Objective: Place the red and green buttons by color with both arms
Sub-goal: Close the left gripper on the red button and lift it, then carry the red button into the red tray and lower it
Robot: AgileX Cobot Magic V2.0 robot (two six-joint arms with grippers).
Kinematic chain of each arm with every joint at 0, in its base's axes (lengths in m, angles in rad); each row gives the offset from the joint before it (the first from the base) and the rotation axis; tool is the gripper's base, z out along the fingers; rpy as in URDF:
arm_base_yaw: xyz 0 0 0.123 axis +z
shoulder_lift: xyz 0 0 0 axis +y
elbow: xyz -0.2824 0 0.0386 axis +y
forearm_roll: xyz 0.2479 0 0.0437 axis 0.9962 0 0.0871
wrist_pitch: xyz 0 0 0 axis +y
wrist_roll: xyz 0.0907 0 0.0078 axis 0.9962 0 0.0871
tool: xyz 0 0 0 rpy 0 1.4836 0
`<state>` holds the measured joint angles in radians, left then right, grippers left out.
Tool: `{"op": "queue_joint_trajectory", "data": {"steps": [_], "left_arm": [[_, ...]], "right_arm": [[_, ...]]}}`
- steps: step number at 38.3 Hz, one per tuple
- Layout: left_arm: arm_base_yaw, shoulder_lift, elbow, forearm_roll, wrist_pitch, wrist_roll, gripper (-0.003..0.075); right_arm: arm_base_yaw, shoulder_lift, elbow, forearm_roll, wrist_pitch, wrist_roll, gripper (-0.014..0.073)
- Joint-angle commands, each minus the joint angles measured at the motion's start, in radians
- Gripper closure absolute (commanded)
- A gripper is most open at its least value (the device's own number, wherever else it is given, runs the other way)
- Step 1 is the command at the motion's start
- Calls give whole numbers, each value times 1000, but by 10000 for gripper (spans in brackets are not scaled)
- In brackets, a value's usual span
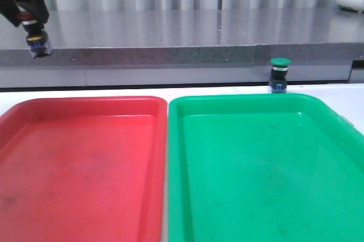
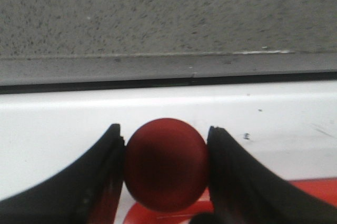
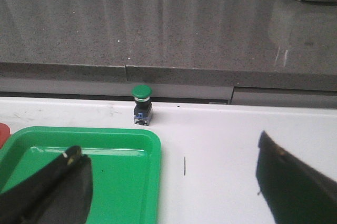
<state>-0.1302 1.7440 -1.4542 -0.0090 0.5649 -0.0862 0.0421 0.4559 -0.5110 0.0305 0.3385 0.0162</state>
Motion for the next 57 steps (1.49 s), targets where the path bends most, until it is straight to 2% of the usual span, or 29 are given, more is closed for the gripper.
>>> {"op": "queue_joint_trajectory", "data": {"steps": [1,8,12,16,19,27,37,47,50,54,57], "left_arm": [[-51,-158,80,-3,-67,3,625],[-194,-366,386,-8,-120,1,624],[-277,-388,502,-8,-130,-9,624],[-348,-380,601,-8,-225,-9,624],[-358,-363,630,-8,-277,-9,623],[-352,-278,632,-6,-283,-9,622],[-347,-267,632,-6,-283,-9,567],[-345,-267,632,-6,-278,-9,428],[-347,-267,632,-9,-277,-9,351],[-347,-267,627,-27,-270,-9,192],[-347,-269,613,-42,-258,-9,118]], "right_arm": [[-7,13,-36,2,-72,-2,-53],[-7,13,-36,2,-72,-2,-53],[-7,13,-36,2,-72,-2,-53],[-7,13,-36,2,-72,-2,-53],[-7,13,-36,2,-72,-2,-53],[-7,13,-36,2,-72,-2,-53],[-7,13,-36,2,-72,-2,-53],[-7,13,-36,2,-72,-2,-53],[-7,13,-36,2,-72,-2,-53],[-7,13,-36,2,-72,-2,-53],[-7,13,-36,2,-72,-2,-53]]}}
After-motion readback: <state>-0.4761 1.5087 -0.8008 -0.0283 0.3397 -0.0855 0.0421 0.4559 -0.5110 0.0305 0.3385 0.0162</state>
